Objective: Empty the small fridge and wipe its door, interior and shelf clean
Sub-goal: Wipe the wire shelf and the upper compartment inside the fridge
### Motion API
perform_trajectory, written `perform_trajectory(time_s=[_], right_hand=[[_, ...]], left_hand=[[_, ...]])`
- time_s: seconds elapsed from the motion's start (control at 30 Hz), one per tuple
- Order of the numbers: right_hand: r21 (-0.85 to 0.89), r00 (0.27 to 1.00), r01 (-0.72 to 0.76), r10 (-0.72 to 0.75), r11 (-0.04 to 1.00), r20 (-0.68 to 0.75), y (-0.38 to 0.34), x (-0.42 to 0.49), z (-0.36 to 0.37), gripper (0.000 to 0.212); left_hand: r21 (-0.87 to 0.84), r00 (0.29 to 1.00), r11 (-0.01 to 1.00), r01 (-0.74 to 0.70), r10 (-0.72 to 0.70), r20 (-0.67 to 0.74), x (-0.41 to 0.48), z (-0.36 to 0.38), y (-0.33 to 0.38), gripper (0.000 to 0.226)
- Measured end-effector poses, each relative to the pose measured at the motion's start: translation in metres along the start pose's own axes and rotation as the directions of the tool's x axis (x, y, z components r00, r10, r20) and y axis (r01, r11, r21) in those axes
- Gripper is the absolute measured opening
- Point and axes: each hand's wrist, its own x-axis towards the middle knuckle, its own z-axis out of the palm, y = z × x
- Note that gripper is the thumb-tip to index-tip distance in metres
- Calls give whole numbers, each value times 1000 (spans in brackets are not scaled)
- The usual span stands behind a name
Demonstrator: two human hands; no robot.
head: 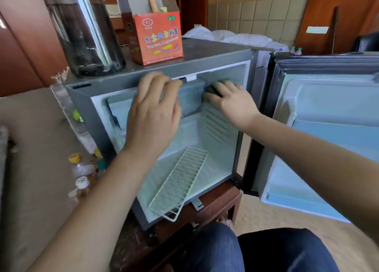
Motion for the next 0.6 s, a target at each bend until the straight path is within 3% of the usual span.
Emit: perform_trajectory(time_s=[0.07, 0.13, 0.23, 0.37, 0.47, 0.5, 0.57, 0.6], right_hand=[[-242, 1000, 26, -24, 970, 10, 13, 21, 9, 30], [-344, 961, -3, 98, 939, 260, 18, 22, 23, 41], [-293, 882, 64, 83, 954, 464, -4, -2, 52, 67], [-234, 803, 153, 17, 960, 596, -18, -13, 75, 47], [-252, 907, 95, 20, 963, 420, 3, 27, 55, 37], [-264, 904, 41, 77, 964, 421, 11, 39, 41, 40], [-290, 971, -20, 88, 957, 224, 20, 64, 42, 47], [-240, 971, -57, 110, 969, 212, 17, 71, 46, 47]], left_hand=[[141, 996, 989, -35, 46, -76, -4, -16, -14, 27], [232, 997, 972, -29, 46, -68, -10, -20, -26, 33], [347, 997, 937, -33, 54, -52, -18, -10, -39, 42], [466, 993, 885, 2, 53, -105, -27, 4, -45, 55], [527, 989, 850, 7, 72, -129, -27, 11, -49, 55], [540, 987, 842, 12, 76, -139, -26, 13, -50, 55], [565, 983, 824, 21, 85, -160, -25, 17, -50, 54], [568, 982, 823, 19, 93, -167, -25, 19, -50, 54]])
